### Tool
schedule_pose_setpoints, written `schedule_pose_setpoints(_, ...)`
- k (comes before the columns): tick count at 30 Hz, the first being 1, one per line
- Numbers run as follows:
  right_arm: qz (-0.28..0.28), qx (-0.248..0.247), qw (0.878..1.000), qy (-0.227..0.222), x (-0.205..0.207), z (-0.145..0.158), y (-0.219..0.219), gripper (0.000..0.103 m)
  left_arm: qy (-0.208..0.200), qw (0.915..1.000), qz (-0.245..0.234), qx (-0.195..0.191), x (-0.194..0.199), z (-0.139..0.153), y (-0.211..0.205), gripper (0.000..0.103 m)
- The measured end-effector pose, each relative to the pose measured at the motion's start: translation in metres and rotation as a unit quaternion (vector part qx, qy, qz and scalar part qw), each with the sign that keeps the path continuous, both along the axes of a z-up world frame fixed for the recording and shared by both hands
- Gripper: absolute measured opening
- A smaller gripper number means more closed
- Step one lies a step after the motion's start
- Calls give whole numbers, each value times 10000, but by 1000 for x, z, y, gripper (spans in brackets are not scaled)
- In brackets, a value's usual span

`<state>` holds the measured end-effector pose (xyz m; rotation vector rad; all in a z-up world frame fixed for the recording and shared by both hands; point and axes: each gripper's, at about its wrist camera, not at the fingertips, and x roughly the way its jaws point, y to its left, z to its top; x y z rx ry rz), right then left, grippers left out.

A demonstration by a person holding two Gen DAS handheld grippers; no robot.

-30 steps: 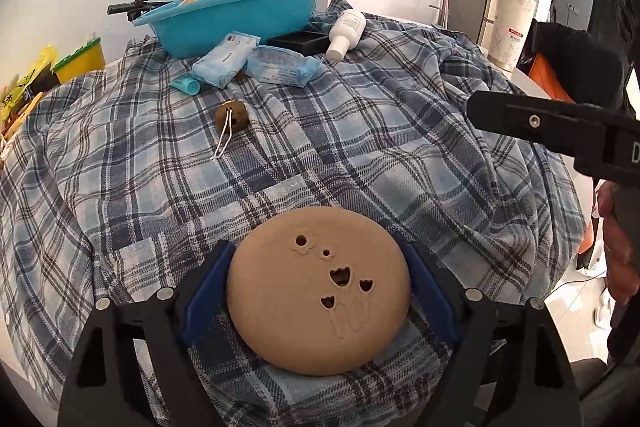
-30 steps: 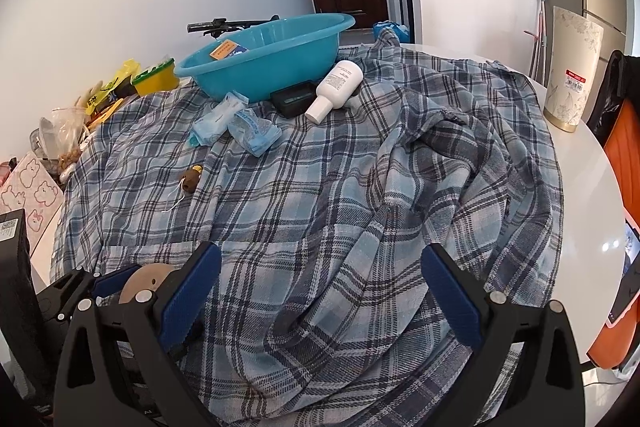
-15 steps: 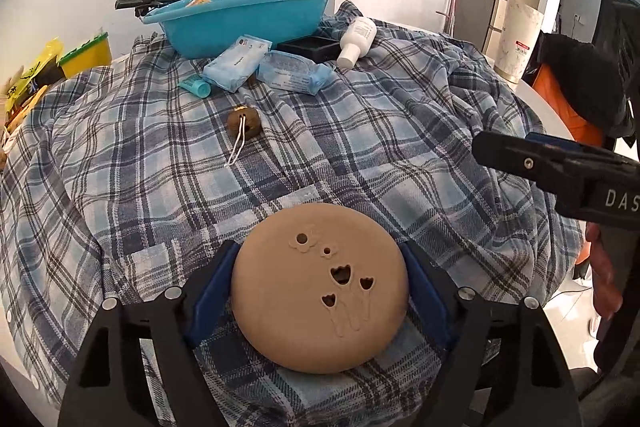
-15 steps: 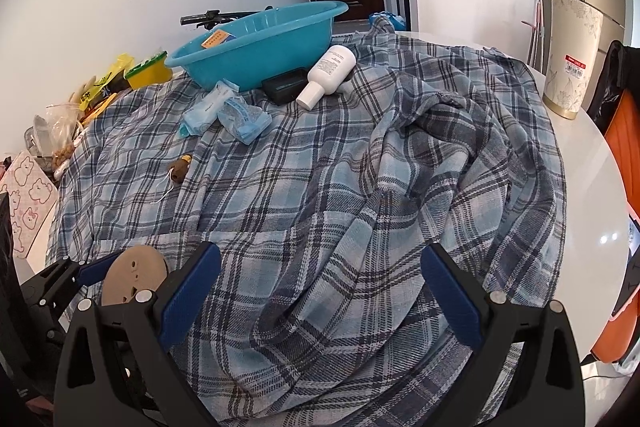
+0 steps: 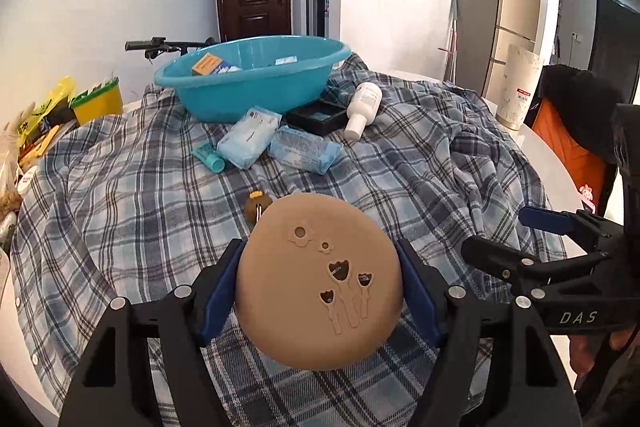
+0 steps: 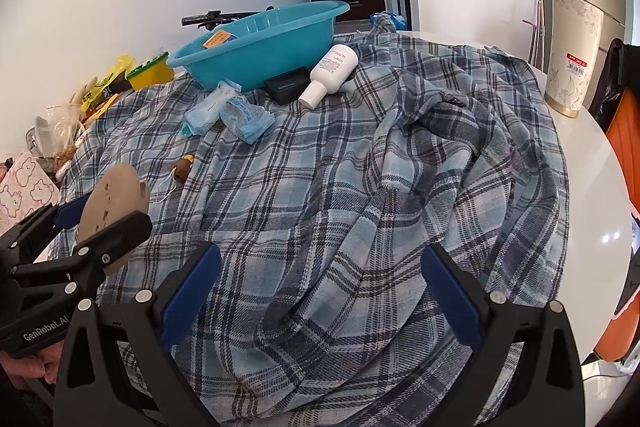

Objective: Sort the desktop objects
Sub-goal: 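Lift the tan disc off the shirt with the left gripper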

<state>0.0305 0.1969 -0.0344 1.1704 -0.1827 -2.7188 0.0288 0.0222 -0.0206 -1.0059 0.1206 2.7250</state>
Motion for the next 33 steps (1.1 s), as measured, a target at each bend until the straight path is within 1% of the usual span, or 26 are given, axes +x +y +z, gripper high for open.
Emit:
schedule_pose_setpoints(5, -43, 103, 9997, 214, 2, 10, -3, 100, 202, 9998, 52, -22, -4, 11, 0, 75)
schedule_pose_setpoints(8, 21, 165, 9994, 291, -1, 18, -7, 100, 289, 9995, 133, -15, -10, 18, -4, 75)
schedule_pose_setpoints(12, 117, 244, 9986, 458, -5, 33, -14, 100, 453, 9987, 241, 66, -10, 29, -9, 75)
schedule_pose_setpoints(14, 120, 258, 9979, 576, -5, 41, -16, 100, 521, 9983, 254, 39, -10, 35, -10, 75)
schedule_pose_setpoints(17, 110, 266, 9967, 756, -5, 53, -17, 100, 734, 9969, 278, 11, -9, 48, -10, 76)
schedule_pose_setpoints(22, 39, 247, 9928, 1168, -7, 73, -15, 100, 1138, 9929, 338, 118, -11, 75, -15, 76)
schedule_pose_setpoints(23, 62, 235, 9912, 1299, -6, 77, -15, 93, 1196, 9921, 360, 137, -11, 79, -16, 76)
schedule_pose_setpoints(24, 76, 272, 9896, 1413, -5, 81, -15, 78, 1238, 9915, 373, 152, -12, 82, -17, 77)
schedule_pose_setpoints(26, 107, 403, 9877, 1506, -5, 86, -18, 67, 1285, 9908, 392, 168, -13, 87, -18, 77)
schedule_pose_setpoints(29, 223, 429, 9878, 1481, -11, 90, -21, 47, 1293, 9906, 398, 175, -15, 89, -19, 77)
schedule_pose_setpoints(32, 321, 481, 9873, 1480, -16, 92, -24, 42, 1301, 9904, 424, 196, -18, 91, -19, 77)
schedule_pose_setpoints(33, 367, 518, 9864, 1518, -17, 93, -26, 38, 1299, 9903, 431, 218, -18, 93, -19, 77)
